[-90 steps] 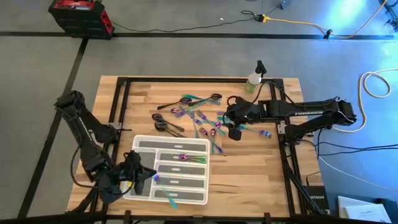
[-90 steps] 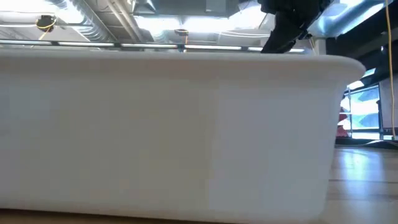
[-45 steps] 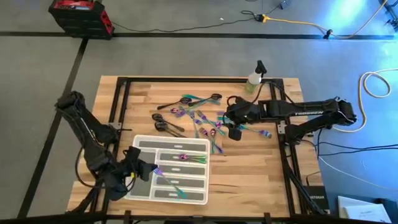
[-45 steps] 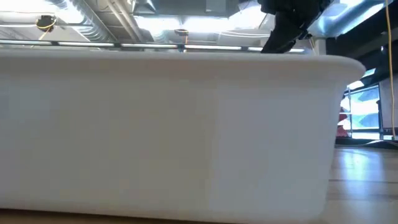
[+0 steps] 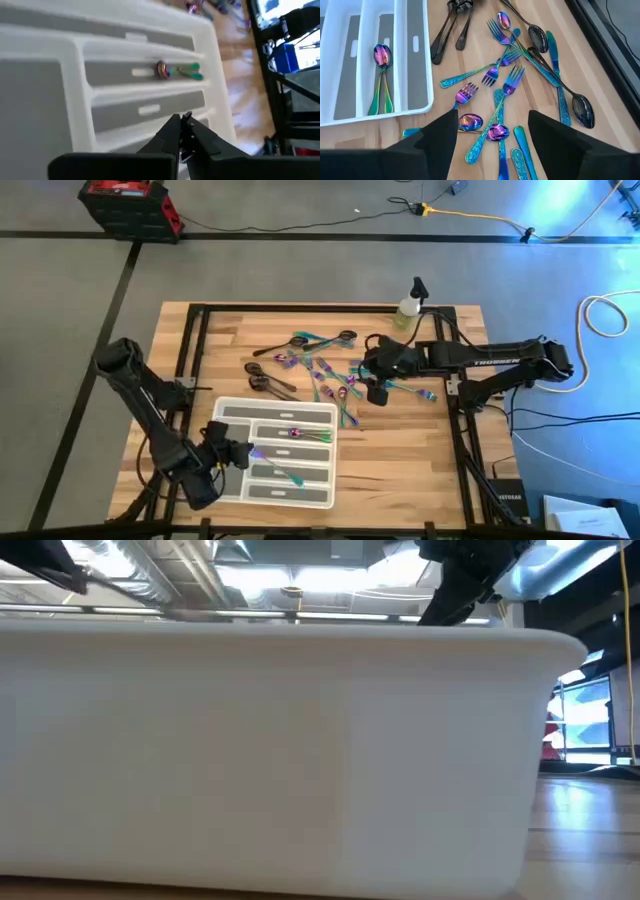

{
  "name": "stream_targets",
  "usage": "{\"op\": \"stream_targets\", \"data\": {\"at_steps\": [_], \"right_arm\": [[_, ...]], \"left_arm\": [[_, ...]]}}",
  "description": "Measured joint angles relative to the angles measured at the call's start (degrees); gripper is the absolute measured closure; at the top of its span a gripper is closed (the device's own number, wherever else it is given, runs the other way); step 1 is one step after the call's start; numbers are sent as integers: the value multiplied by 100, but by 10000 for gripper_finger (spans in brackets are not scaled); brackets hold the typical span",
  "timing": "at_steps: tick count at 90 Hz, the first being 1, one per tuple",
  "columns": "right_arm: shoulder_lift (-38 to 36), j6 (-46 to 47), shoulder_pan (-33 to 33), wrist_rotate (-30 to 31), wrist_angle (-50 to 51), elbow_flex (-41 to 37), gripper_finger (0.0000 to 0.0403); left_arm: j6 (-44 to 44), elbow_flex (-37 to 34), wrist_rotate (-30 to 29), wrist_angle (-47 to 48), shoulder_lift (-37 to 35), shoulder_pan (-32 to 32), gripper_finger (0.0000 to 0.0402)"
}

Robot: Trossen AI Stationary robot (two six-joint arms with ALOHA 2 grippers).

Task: Sort silverware
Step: Put the blue fork into the white silverware tray

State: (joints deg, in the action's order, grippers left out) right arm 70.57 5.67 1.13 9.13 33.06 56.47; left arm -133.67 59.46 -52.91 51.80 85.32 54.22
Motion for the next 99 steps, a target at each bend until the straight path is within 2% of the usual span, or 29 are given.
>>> {"op": "stream_targets", "data": {"at_steps": [15,25,32,52,87,99], "right_arm": [[0,2,0,2,0,0,178],[0,0,0,2,2,0,178],[0,2,0,2,2,0,178],[0,1,0,2,2,0,178],[0,2,-2,2,2,0,178],[0,1,0,2,2,0,178]], "left_arm": [[381,0,-63,34,5,0,402],[553,0,279,47,5,-25,402],[1054,0,522,-135,5,-82,402],[1866,0,742,-410,5,-248,402],[3526,3,1009,-1862,51,-886,402],[3639,4,1074,-1981,209,-1085,402]]}}
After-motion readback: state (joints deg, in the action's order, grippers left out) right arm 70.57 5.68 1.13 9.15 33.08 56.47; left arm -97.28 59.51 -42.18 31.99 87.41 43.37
